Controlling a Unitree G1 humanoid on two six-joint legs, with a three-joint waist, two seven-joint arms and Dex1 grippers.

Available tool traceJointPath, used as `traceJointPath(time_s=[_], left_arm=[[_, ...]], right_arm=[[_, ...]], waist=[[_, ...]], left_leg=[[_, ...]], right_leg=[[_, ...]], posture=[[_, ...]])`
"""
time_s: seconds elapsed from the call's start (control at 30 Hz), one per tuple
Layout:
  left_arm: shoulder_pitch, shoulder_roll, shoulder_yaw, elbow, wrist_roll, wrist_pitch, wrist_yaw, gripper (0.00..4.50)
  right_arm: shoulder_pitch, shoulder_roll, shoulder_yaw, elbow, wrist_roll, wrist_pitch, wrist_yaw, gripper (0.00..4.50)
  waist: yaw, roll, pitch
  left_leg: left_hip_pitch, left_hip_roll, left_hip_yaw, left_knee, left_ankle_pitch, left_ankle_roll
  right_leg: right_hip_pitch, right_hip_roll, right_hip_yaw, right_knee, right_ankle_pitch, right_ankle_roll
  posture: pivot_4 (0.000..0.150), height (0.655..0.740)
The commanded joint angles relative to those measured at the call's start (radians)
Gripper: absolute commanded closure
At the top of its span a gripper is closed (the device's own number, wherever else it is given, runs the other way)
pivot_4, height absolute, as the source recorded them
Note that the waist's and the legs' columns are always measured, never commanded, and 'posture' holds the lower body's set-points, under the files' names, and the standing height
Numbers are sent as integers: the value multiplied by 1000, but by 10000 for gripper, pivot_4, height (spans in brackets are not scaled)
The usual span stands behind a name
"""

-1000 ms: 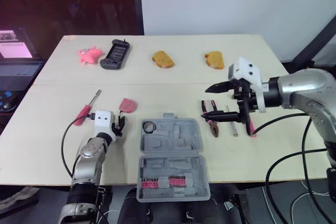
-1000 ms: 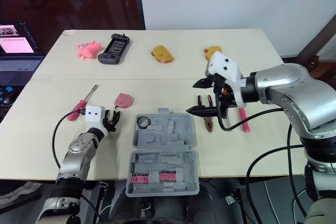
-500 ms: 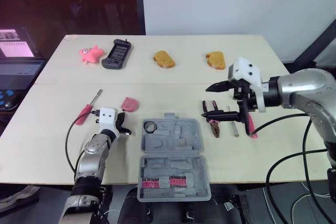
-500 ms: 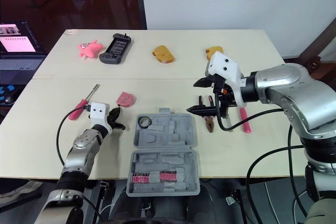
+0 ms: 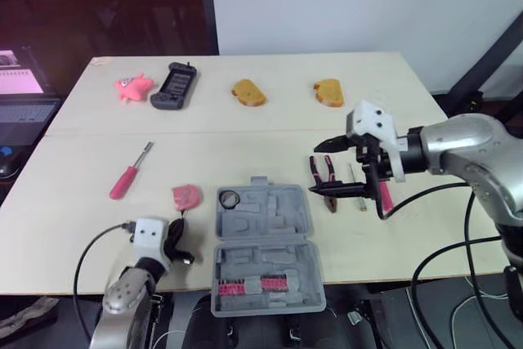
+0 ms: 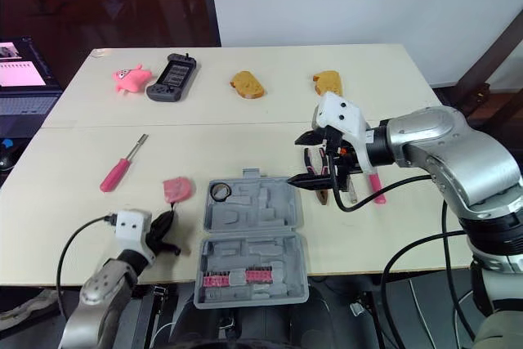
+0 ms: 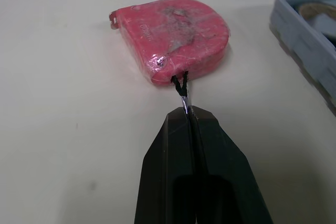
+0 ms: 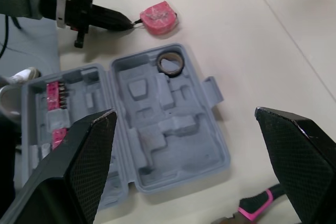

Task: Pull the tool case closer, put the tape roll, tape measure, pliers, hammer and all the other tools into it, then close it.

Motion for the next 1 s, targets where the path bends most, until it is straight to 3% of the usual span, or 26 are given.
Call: traceJointPath(time_s=[0.03, 0.33, 0.67, 0.77, 1.0], left_arm=[[132, -13, 8, -98, -14, 1, 10, 44656], [378, -5, 29, -179, -30, -47, -17, 44656], [415, 2, 9, -222, -57, -22, -36, 44656], [442, 53, -13, -272, -69, -5, -98, 37362], [538, 188, 212, -371, -345, -70, -348, 2024]], right_arm=[[-23, 5, -4, -13, 20, -14, 29, 0], [-48, 33, 22, 9, 14, -32, 63, 0], [-46, 46, 27, 11, 8, -45, 60, 0], [-41, 47, 26, 7, 8, -50, 54, 0], [-27, 53, 17, 13, 6, -70, 43, 0]], waist=[[-1, 0, 0], [-5, 0, 0], [-5, 1, 1], [-4, 1, 1], [-5, 1, 4]], left_leg=[[0, 0, 0, 0, 0, 0], [0, 0, 0, -1, -3, -3], [-1, 0, 1, -1, -4, -4], [-1, 0, 1, -1, -4, -4], [-4, 0, 2, -2, -4, -4]], right_leg=[[0, 0, 0, -1, 0, 0], [-1, -2, 0, -4, 0, 0], [-2, -3, 0, -5, -1, 0], [-2, -3, 0, -5, -1, 0], [-6, -5, -2, -6, 0, 0]], posture=[[1500, 7188], [1500, 7188], [1500, 7188], [1500, 7188], [1500, 7188]])
